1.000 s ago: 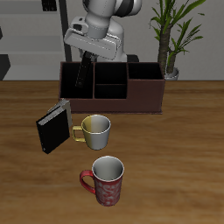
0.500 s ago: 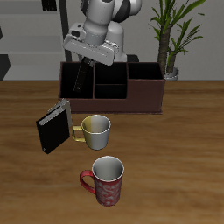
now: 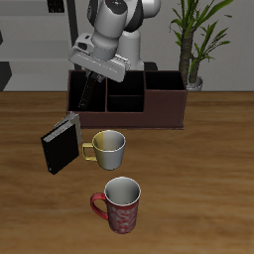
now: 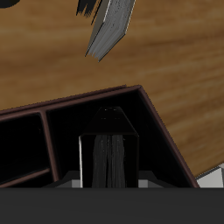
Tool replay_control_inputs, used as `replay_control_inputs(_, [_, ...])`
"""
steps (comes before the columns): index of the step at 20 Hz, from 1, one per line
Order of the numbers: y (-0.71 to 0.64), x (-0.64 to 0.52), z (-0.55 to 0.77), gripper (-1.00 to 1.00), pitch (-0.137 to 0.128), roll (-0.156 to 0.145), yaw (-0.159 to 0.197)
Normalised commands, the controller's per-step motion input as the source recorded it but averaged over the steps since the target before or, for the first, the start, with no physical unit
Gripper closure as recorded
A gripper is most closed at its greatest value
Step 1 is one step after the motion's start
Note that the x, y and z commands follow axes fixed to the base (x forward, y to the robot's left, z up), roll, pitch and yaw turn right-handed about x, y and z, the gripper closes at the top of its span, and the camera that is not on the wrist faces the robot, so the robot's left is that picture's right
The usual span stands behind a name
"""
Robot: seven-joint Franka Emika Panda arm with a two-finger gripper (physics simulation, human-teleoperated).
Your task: Place the left black book into the back desk caddy's left compartment
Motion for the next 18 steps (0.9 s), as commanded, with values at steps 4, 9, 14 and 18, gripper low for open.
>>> replay_control_inputs(4, [-0.10,0.06,-0.21,1.00,0.036,-0.011,-0.024])
replay_control_inputs(9, [-0.05,0.09,-0.19,1.00,0.039,-0.005,-0.011])
replay_control_inputs(14, [-0.03,0.19,-0.19,-1.00,0.076,-0.017,-0.002])
replay_control_inputs(18, [0.09,0.09,-0.18,-1.00,0.054,0.014,0.005])
